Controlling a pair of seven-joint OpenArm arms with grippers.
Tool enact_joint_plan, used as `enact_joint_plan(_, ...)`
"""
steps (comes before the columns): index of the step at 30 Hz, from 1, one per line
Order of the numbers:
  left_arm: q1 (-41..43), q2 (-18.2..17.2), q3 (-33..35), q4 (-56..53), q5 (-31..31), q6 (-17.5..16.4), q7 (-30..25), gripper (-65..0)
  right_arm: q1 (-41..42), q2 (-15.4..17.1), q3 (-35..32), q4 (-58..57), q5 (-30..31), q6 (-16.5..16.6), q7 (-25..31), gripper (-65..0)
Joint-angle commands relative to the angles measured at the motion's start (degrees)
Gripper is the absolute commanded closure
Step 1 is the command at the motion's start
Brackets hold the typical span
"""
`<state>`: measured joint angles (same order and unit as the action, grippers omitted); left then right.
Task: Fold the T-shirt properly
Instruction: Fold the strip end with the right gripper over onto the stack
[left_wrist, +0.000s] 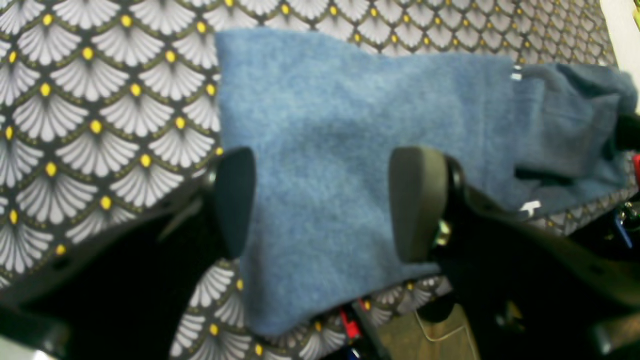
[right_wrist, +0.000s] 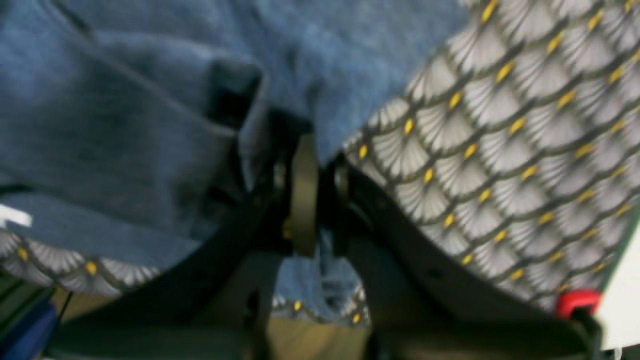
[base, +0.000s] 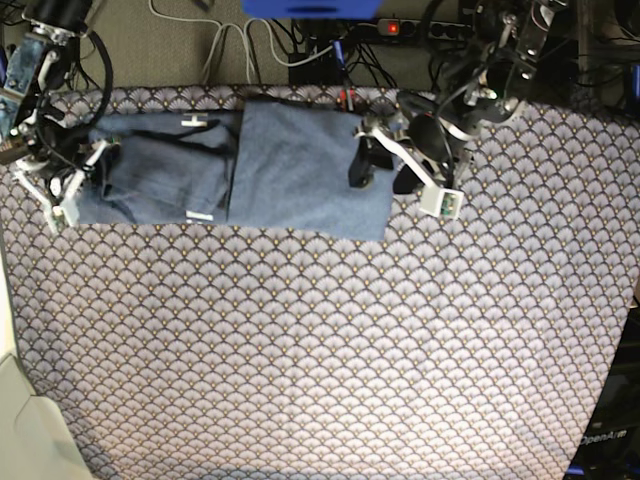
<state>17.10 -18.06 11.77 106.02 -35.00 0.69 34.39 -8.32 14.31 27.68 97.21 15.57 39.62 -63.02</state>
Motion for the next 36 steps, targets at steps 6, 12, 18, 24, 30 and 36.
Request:
enact_joint_plan(6,-0.18,-0.35,-0.12,3.04,-0.47,-0.47,-1.12,-41.2,-1.05,0.95,0.32,4.64,0.21,0.38,-0.32,0.0)
enact_joint_plan(12,0.44,-0.44,-0.12,3.39,-0.47,-0.47,-1.29,-41.2,-4.56,0.6,-4.34,13.69,0.21,0.38,-0.93,0.0)
enact_joint_plan(18,2.55,-0.09,-5.22,3.57,-0.47,-0.73,-1.12,-41.2,-6.06,-0.99,-11.46,16.77,0.3,0.38,-0.84,0.0)
enact_joint_plan(24,6.06,0.0,-15.42,5.59,-0.56,-0.73,-1.12,-41.4,-4.83,-3.8,-18.23,17.3,0.38,0.38,-0.84,0.0)
enact_joint_plan(30,9.31,0.09,-24.74,5.24,-0.56,-0.91,-1.03,-41.4,-0.17,-7.49,-22.71,17.56,0.38,0.38,-5.59,0.0)
enact_joint_plan(36,10.9,0.09,-29.84,5.15,-0.56,-0.91,-1.03,-41.4,2.73,-11.18,-30.36,17.47,0.38,0.38,-7.17,0.0)
